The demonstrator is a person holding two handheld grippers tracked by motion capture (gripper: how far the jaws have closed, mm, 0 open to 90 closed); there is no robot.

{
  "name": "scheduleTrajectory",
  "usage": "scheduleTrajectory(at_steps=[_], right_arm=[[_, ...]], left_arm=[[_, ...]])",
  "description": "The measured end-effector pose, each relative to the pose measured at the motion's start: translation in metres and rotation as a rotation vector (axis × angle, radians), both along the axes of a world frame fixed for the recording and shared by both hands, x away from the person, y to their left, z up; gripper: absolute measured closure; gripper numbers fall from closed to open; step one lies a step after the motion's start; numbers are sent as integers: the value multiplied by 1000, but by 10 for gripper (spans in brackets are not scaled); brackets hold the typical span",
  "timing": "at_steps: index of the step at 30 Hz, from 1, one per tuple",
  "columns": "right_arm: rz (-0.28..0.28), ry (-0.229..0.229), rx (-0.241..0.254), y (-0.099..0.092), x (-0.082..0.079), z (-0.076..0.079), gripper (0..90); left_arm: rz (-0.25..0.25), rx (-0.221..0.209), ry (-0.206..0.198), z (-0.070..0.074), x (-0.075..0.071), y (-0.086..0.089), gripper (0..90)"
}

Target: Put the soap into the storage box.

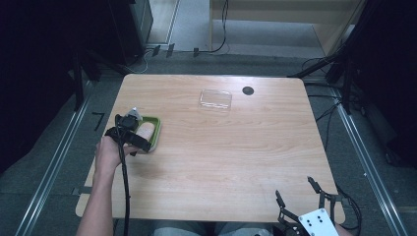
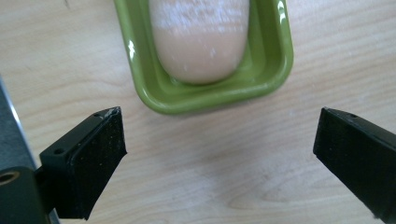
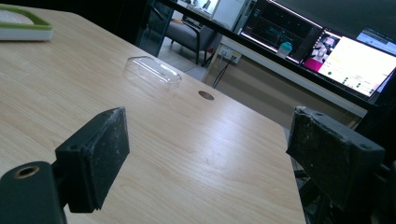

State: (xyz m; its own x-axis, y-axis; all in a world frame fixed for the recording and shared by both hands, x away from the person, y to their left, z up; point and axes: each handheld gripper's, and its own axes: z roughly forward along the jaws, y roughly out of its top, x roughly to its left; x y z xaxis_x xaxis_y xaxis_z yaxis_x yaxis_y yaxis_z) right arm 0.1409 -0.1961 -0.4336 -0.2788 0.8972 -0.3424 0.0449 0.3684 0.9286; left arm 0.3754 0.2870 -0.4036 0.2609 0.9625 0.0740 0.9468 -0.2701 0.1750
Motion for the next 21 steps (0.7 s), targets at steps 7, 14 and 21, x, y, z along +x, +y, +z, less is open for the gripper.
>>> scheduleTrajectory(at_steps=[7,14,21], right_arm=[[-1,-6,-5,0,0,0,131],[2,-8,-4,0,0,0,131],[-2,-15,-7,0,0,1,131]], left_arm=[[-4,4,4,2,-13,0,20],[-15,27,1,4,-29,0,19],[-15,28,17,1,-41,3,19]])
